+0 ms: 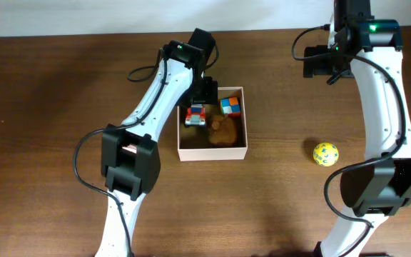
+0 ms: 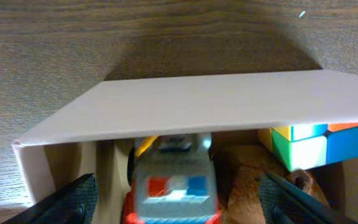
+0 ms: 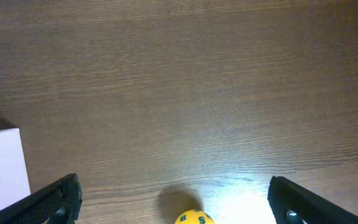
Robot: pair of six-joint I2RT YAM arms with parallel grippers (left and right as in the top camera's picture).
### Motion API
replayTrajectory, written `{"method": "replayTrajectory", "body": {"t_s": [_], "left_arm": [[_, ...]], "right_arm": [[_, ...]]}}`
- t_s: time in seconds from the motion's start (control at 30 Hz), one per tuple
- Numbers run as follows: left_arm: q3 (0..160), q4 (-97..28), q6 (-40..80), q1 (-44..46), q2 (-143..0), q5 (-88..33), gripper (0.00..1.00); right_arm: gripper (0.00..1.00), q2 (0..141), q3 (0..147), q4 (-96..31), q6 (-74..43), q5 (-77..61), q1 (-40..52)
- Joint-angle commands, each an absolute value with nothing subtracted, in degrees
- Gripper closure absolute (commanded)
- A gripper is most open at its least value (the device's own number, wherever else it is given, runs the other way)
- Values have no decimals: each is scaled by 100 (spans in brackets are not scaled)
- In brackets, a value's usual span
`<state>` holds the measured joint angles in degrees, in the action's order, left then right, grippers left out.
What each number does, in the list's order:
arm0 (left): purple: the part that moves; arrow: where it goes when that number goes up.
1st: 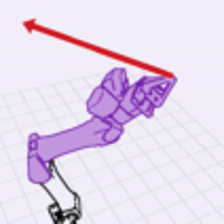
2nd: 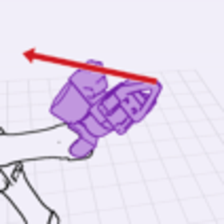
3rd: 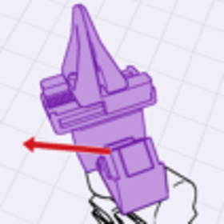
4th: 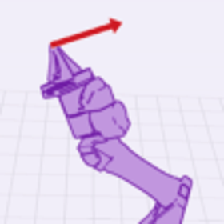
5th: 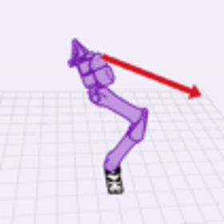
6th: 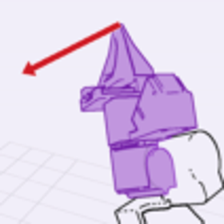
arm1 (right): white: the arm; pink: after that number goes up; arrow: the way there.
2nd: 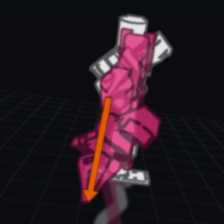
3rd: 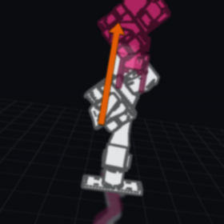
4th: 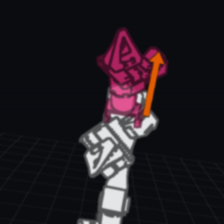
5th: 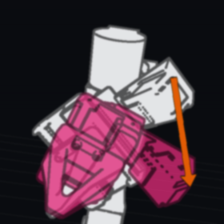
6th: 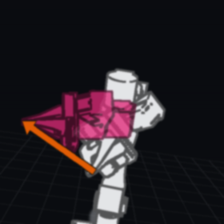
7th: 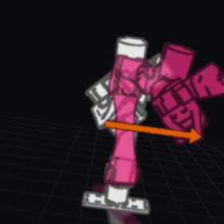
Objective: Pack container
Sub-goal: 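Release the fire truck in the box's left side with the left gripper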
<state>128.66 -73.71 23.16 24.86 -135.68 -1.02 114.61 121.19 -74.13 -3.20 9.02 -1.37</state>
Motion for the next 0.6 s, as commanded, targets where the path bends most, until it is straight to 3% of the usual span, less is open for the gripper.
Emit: {"method": "replayTrajectory", "body": {"t_s": [0.0, 0.37, 0.57], "left_arm": [[12857, -7308, 2333, 2495, -13605, 220, 19], [13867, -7813, 2224, 2644, -13561, 272, 41], [13948, -8447, 1981, 2950, -13563, 108, 43]], "right_arm": [[1, 11439, 12217, -7402, -362, 969, -152], [1, 11439, 12217, -7402, -362, 969, -152], [1, 11439, 12217, -7402, -362, 969, -152]]}}
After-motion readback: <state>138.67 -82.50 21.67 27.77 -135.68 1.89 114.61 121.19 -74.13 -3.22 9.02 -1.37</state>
